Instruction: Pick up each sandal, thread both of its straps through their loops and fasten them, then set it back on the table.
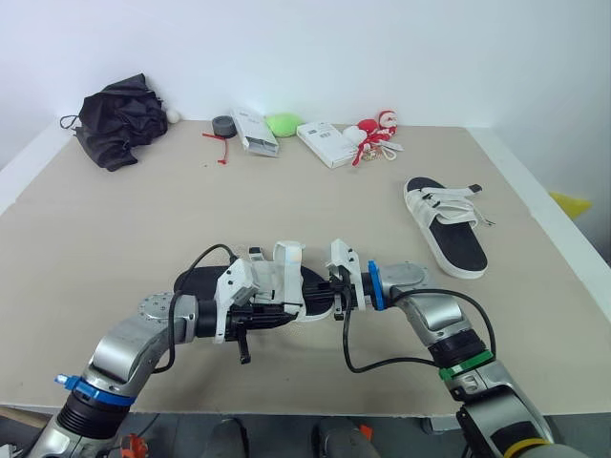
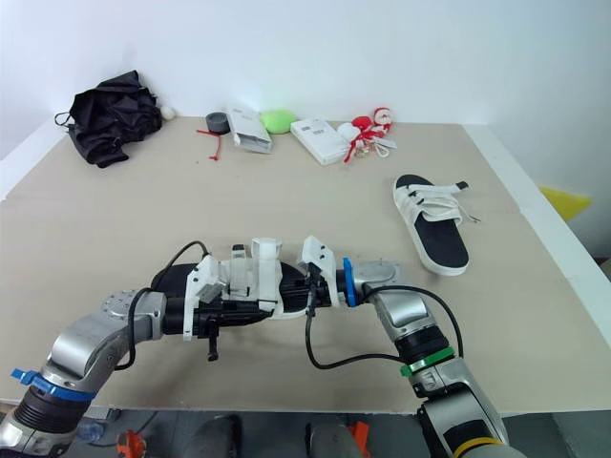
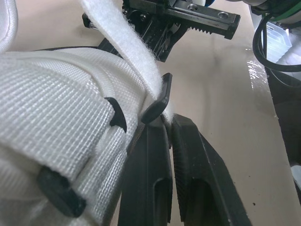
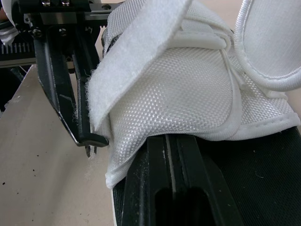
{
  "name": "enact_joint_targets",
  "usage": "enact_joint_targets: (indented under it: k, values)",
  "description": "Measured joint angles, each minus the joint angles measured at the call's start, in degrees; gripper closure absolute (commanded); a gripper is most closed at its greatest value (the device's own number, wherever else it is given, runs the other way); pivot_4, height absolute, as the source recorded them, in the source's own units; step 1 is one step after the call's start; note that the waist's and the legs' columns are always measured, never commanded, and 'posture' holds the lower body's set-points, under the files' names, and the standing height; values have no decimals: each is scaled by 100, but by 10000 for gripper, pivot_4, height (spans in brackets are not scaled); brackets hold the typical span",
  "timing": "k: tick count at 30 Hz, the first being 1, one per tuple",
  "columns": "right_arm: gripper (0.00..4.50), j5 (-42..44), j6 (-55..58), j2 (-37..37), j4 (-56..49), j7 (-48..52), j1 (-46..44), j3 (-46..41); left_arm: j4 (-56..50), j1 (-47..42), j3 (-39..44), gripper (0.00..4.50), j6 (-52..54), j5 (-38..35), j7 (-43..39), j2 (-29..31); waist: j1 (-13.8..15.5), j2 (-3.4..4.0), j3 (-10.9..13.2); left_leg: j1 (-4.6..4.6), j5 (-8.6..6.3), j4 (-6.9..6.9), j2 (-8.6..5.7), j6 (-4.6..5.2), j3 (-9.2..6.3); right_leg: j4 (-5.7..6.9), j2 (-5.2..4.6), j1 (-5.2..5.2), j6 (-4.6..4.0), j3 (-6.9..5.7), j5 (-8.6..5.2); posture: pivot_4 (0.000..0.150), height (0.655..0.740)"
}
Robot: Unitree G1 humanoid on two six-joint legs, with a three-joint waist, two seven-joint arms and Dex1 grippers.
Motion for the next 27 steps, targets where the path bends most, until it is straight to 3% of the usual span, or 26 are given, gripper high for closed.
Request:
enact_joint_targets:
  k: [4, 8, 10, 14, 16, 23, 24, 25, 27]
  values:
    - [45000, 0, 0, 2, 2, -11, -1, 1, -37, -11, -8, 44733, 326, -128, 23, 79, -1, 0, 0, 1, 0, 0, 0, 0, 0, 0, 0, 0, 0, 2, 0, 1500, 7380]
    - [45000, 3, -5, 43, -7, 6, -15, 23, -497, 22, -74, 44733, 1279, -819, -499, 818, -25, -7, 6, -5, -5, -6, 6, -2, 0, 0, 10, -1, -2, 5, -2, 1500, 7380]
    - [45000, 5, -5, 37, -6, 25, -14, 20, -764, -34, -46, 44733, 1815, -1339, -1031, 1485, -22, -1, 11, 1, -6, -10, 6, -2, -7, 0, 10, -10, -7, -2, -6, 1500, 7380]
    - [45000, 4, -5, 35, -3, 12, -20, 15, -884, -329, 1, 44733, 2302, -1893, -1283, 1693, -21, -5, 20, 2, -5, -9, 4, -2, -5, -2, 8, -11, -8, 2, -6, 1500, 7380]
    - [45000, 12, -5, 41, -17, 40, -23, 31, -991, -657, 126, 44733, 2721, -2385, -1277, 1697, -27, -8, 22, 2, -8, -9, 5, -3, 2, -3, 8, -11, -8, 9, -6, 1500, 7380]
    - [45000, 37, -6, 47, -27, 106, -23, 36, -944, -969, 234, 44733, 3173, -2891, -1001, 1386, -30, -8, 24, -6, -20, -16, 11, -8, -6, -2, 24, -2, 18, 7, 0, 1500, 7380]
    - [45000, 37, -7, 46, -27, 106, -20, 30, -829, -1026, 273, 44733, 3200, -2982, -881, 1226, -29, -7, 24, -6, -20, -16, 12, -8, -7, -2, 25, 0, 19, 7, 1, 1500, 7380]
    - [45000, 35, -7, 11, -1, 93, -17, -10, -143, -1402, 630, 44733, 3257, -3203, -302, 442, -4, -7, 27, -2, -17, -3, 11, -6, -17, 0, 27, -4, 20, -4, 3, 1500, 7380]
    - [45000, 31, -7, 52, 19, 12, -44, 25, 240, -1639, 826, 44733, 3285, -3290, 69, 181, -16, -21, 35, -3, -16, 9, 13, -4, -33, -1, 44, -4, 5, 3, 10, 1500, 7380]
